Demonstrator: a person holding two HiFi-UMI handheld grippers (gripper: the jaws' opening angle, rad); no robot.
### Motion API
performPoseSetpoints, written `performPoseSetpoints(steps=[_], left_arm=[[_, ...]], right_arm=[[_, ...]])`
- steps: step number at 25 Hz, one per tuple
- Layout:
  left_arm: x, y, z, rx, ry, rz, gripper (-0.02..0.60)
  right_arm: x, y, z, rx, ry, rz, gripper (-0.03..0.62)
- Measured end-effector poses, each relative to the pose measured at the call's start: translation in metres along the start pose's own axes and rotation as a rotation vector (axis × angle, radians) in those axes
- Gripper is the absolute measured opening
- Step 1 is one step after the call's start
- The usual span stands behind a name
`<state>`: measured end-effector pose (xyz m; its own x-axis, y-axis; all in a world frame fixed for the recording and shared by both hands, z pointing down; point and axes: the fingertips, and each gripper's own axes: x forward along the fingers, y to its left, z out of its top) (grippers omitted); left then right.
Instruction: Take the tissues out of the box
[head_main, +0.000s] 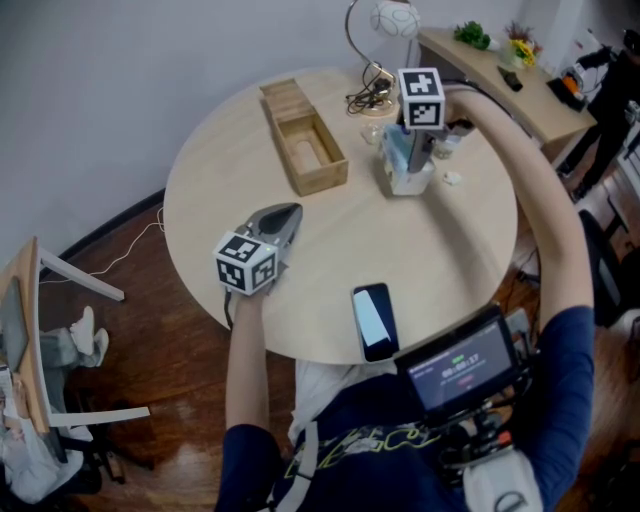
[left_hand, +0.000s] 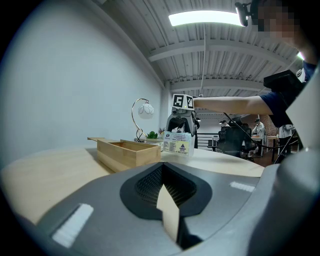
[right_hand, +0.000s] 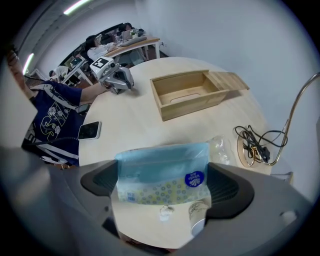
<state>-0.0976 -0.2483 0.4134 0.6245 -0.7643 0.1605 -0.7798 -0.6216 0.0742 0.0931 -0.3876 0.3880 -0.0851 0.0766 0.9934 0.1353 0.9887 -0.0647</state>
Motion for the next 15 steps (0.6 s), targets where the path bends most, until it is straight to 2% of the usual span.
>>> performPoseSetpoints(steps=[8, 15], left_arm=[[-0.002, 0.0, 0.0, 0.0, -0.001, 0.0, 0.005], [-0.002, -0.001, 0.001, -0.001, 0.0, -0.001, 0.005]], right_arm=[[0.017, -0.001, -0.012, 0.033, 0.029, 0.002, 0.551], [0.033, 0.001, -0.015, 0.027, 0.031, 0.04, 0.551]])
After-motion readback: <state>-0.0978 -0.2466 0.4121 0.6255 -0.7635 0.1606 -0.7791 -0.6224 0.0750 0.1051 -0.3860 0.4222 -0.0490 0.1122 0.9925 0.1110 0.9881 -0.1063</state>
